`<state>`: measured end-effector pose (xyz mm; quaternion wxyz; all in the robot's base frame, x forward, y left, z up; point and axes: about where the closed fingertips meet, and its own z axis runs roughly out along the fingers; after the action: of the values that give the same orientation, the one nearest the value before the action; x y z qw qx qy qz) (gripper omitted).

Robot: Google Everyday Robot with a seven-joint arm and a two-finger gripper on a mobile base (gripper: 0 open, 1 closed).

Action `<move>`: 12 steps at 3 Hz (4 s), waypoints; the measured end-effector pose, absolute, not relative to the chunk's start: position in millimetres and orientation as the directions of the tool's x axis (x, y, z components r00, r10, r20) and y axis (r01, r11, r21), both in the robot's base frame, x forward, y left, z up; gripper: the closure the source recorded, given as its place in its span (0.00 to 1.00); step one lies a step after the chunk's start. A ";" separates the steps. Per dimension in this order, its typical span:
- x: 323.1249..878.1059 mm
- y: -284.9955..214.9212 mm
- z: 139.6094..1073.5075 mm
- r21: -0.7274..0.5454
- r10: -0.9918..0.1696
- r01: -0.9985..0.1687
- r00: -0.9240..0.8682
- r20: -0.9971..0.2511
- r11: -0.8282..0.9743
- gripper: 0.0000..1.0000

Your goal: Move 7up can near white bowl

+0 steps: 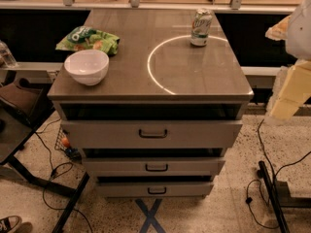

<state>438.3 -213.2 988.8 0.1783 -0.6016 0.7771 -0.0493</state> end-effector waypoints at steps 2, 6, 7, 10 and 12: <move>446.2 -212.3 992.2 -0.311 -0.943 -0.904 -0.220 -0.250 0.293 0.00; 639.9 -161.9 997.4 -0.393 -0.596 -0.707 -0.050 -0.801 0.588 0.00; 655.6 -165.0 1012.6 -0.425 -0.574 -0.652 -0.020 -0.819 0.628 0.00; 721.9 -179.8 997.4 -0.330 -0.436 -0.597 -0.037 -0.899 0.731 0.00; 800.6 -198.7 992.0 -0.270 -0.311 -0.545 0.018 -0.950 0.794 0.00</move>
Offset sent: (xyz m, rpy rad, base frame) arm 0.0097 0.0002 0.0026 0.0321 -0.0313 -0.0220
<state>800.6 -198.7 992.0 0.6436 -0.3079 0.6948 0.0907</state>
